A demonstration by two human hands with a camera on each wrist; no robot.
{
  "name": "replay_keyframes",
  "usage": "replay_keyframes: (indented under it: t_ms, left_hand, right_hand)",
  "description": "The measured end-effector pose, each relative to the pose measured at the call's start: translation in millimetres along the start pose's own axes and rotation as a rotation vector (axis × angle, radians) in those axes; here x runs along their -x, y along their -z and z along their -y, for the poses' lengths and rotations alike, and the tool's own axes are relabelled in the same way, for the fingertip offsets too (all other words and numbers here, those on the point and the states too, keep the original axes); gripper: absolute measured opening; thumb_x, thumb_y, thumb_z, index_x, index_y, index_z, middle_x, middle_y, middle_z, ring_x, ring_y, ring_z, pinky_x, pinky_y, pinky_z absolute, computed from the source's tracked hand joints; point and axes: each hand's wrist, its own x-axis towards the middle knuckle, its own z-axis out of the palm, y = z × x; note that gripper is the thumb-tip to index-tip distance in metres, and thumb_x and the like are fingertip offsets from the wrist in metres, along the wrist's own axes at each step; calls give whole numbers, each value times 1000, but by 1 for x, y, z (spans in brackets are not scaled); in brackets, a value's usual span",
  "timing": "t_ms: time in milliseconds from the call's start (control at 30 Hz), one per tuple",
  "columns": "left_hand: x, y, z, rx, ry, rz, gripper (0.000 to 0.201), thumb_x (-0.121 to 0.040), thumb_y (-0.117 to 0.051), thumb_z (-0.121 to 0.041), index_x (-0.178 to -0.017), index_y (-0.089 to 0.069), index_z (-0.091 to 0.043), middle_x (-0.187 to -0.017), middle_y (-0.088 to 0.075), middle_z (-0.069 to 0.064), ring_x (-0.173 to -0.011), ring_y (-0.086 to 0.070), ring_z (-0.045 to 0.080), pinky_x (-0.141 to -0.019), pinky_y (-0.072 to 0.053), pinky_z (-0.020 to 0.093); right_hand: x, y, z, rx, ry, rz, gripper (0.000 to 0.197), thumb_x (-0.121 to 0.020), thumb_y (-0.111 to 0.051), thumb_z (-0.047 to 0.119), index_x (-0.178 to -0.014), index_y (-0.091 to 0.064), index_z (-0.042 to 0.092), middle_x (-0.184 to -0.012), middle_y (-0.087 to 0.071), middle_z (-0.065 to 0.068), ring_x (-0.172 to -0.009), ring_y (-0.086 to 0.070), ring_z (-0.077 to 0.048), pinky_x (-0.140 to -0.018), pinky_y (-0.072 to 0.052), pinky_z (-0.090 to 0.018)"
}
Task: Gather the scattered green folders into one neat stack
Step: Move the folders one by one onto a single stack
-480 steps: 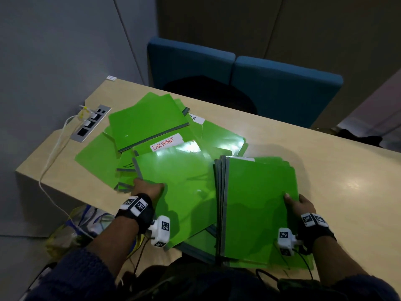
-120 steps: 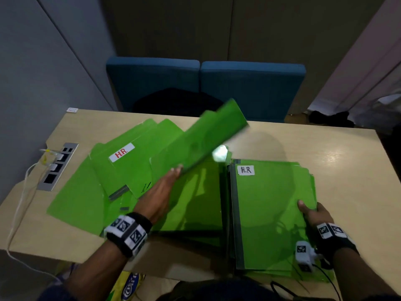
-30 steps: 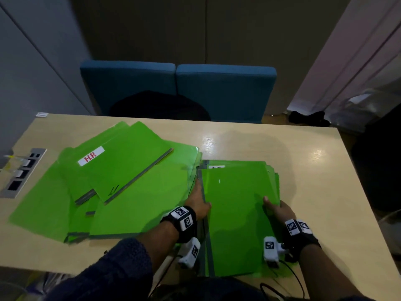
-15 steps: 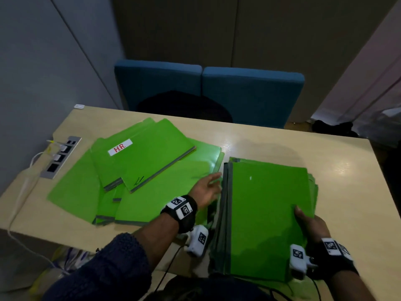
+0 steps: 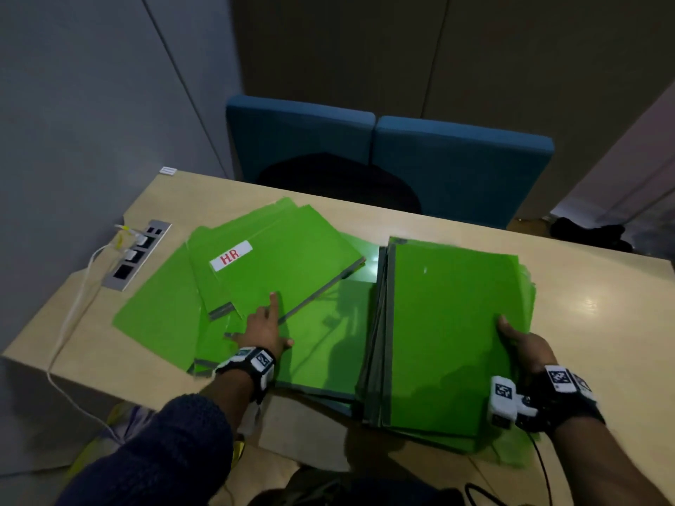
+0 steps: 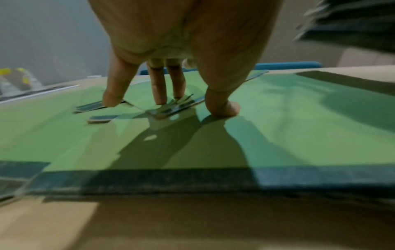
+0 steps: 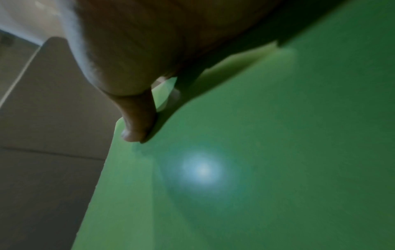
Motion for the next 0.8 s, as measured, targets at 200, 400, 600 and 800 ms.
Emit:
replay_keyframes:
  t_ms: [200,400,600,800]
  left_hand:
    - [14,-13,5,18,-123,-20,69,-89,-59,-45,-149,-30,-26,-162,2,1,-147,-6,27,-102,-31,71]
    - [35,-25,26,-301,-382,145,129,-57,-60,-83,-151,13,-33,-162,15,-8,-149,14,21,-105,-2,78]
    - [43,-27,31,-342,-427,77,97,-70,-67,-68,-149,-17,-41,-152,-20,1,-145,-14,22,-109,-18,70]
    - [55,-31,43,-116,-271,-17,82,-73,-46,-81,-142,-35,-38,-156,-15,-7,-144,-24,20,-113,-14,64]
  right_hand:
    - [-7,9,-19,411,-67,-44,67,-91,-59,52,-116,-62,-11,-99,-59,-23,-73,-59,-30,-60,-40,-34]
    - [-8,31,-26,455,-139,-136,75,-80,-63,67,-96,-64,-7,-82,-67,-28,-68,-64,-37,-60,-46,-38]
    - [-8,47,-30,501,-140,-147,76,-83,-61,66,-103,-61,-8,-85,-66,-28,-71,-65,-37,-56,-44,-34]
    - [1,61,-37,525,-139,-137,71,-86,-61,60,-105,-57,-8,-81,-65,-28,-70,-65,-39,-59,-47,-37]
